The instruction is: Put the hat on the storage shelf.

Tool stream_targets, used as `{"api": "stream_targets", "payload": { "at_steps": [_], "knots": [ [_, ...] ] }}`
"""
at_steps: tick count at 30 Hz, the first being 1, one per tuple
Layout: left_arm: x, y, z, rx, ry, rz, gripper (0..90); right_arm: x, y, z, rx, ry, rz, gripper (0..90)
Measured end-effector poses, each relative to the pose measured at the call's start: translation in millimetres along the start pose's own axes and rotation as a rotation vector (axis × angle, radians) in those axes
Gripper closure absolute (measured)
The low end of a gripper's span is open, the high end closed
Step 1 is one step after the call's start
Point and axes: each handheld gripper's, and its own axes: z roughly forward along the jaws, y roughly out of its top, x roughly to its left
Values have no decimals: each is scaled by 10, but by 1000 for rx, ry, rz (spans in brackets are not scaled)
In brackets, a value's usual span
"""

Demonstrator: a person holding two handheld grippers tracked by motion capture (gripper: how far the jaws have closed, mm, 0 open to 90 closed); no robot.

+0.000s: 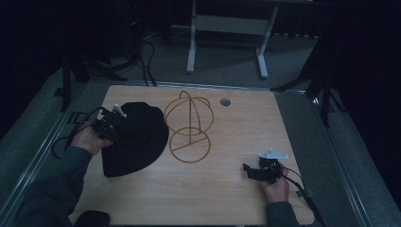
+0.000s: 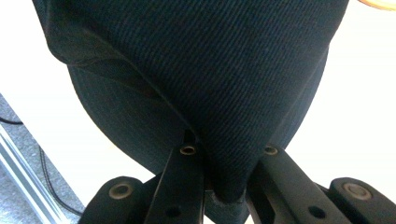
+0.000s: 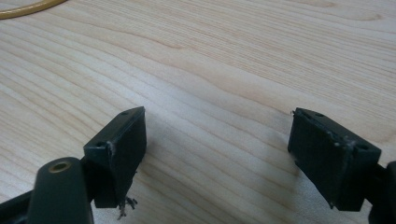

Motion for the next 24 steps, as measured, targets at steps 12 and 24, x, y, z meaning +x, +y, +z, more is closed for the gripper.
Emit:
{"api": "stream_targets", "payload": {
  "at_steps": [12,24],
  "knots": [
    [-8,-8,-76,-11,10,17,878,0,0,0,0,0,0,193],
    [49,-30,-212,-44,34,8,880,0,0,0,0,0,0,194]
  ]
}}
